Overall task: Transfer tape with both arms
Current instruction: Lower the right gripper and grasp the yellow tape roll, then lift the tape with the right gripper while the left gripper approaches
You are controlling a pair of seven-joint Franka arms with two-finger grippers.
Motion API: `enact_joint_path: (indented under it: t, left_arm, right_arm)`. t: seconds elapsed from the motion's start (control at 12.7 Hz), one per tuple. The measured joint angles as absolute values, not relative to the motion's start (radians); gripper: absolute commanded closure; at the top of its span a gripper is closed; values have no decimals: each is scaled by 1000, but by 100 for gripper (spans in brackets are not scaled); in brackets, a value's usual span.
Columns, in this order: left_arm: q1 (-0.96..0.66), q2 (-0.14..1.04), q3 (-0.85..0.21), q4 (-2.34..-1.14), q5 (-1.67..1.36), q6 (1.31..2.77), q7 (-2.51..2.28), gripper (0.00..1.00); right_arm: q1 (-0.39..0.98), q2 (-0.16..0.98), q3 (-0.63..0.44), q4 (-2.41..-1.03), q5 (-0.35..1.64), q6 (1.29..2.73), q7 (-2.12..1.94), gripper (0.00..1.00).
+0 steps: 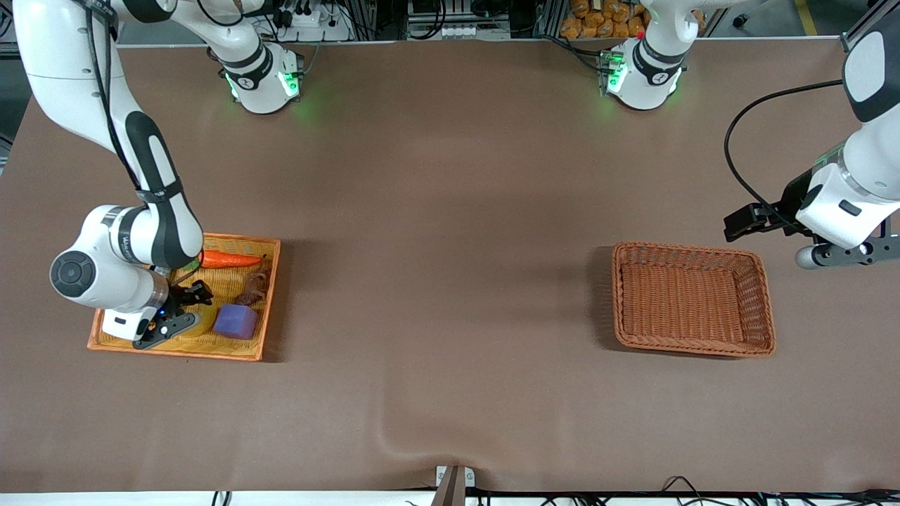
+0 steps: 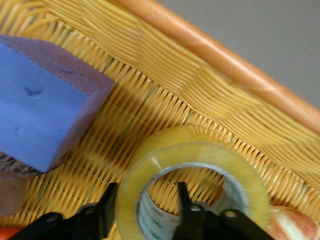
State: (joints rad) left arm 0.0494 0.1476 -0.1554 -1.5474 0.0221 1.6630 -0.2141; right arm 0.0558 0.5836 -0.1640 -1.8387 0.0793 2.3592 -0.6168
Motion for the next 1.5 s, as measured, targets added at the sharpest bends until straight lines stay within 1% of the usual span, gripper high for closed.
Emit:
enact_joint_path:
  t: [0.16,0.24,0.31,0.47,0.63,0.71,0.87,1.1,1.18,1.34,1.5]
  left_arm:
    - [49,149,-155,-1547,23,1665,-214,0]
    - [49,149,-155,-1547,23,1666,-214,0]
    - [49,150,-155,-1547,24,1667,-214,0]
    - [49,151,-155,-1547,26,1675,-214,0]
    - [49,152,-155,-1547,26,1686,-214,0]
    - [49,152,-155,-1547,26,1689,-214,0]
    - [47,155,-156,-1547,26,1703,-214,0]
    - [45,169,-156,-1548,26,1727,-214,0]
    - [44,179,-157,-1548,26,1734,-214,0]
    - [39,198,-159,-1548,26,1749,-214,0]
    - [36,220,-162,-1548,26,1770,-214,0]
  right_arm:
    - [56,583,-161,-1852,100,2362,-612,100]
    - [60,579,-160,-1846,100,2342,-597,100]
    - [66,570,-158,-1825,100,2293,-583,100]
    - [76,525,-158,-1741,100,2112,-577,100]
    - [78,471,-157,-1617,101,1909,-576,100]
    - [86,452,-154,-1559,103,1836,-572,100]
    - [149,439,-148,-1465,111,1753,-477,100]
    - [357,453,-125,-1404,124,1733,-129,100]
    - [442,472,-119,-1404,148,1767,9,100]
    - [602,535,-113,-1401,195,1885,241,100]
    - [698,621,-111,-1366,252,1955,338,100]
